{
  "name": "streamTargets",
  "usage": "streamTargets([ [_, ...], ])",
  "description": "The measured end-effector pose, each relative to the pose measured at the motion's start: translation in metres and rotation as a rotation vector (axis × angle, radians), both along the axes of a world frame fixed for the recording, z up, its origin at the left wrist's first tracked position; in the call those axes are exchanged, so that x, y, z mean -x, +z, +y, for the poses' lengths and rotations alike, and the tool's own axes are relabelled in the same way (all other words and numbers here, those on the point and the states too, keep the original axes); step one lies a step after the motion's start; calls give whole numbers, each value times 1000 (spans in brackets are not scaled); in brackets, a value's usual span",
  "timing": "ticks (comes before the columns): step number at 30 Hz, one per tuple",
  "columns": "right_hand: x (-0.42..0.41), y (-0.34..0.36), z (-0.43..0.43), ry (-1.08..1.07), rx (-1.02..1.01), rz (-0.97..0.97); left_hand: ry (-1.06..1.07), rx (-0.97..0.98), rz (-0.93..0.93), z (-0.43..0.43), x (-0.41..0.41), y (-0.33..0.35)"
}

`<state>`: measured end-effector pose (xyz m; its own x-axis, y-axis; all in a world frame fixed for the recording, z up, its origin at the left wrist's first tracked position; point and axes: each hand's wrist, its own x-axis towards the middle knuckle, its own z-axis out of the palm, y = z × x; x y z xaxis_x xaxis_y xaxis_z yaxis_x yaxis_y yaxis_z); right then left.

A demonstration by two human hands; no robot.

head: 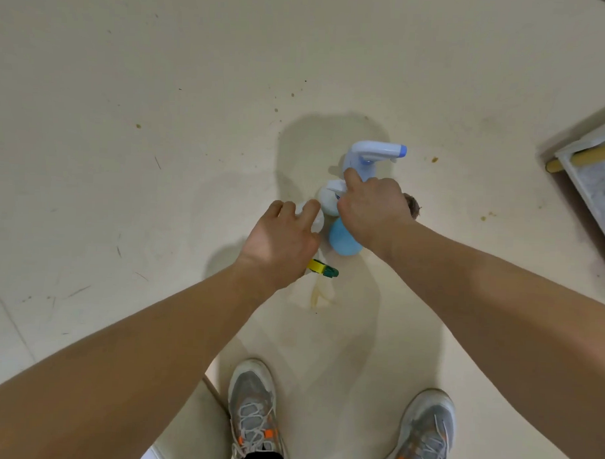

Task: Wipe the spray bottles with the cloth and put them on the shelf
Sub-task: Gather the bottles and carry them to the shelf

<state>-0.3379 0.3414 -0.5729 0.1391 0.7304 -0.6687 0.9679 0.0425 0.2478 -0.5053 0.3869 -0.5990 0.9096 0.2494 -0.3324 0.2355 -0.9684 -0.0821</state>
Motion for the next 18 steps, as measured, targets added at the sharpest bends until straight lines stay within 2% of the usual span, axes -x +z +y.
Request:
streamTargets([
  [4,-7,3,10,73,39,-35,17,-44,180,-3,-6,1],
  [7,-13,5,9,213,44,-63,37,22,228,1,-15,1],
  [10,-22,5,5,363,27,-146,47,112,246,3,-24,2],
  [18,-57,4,-2,420,52,-268,94,176,225,2,-27,1],
])
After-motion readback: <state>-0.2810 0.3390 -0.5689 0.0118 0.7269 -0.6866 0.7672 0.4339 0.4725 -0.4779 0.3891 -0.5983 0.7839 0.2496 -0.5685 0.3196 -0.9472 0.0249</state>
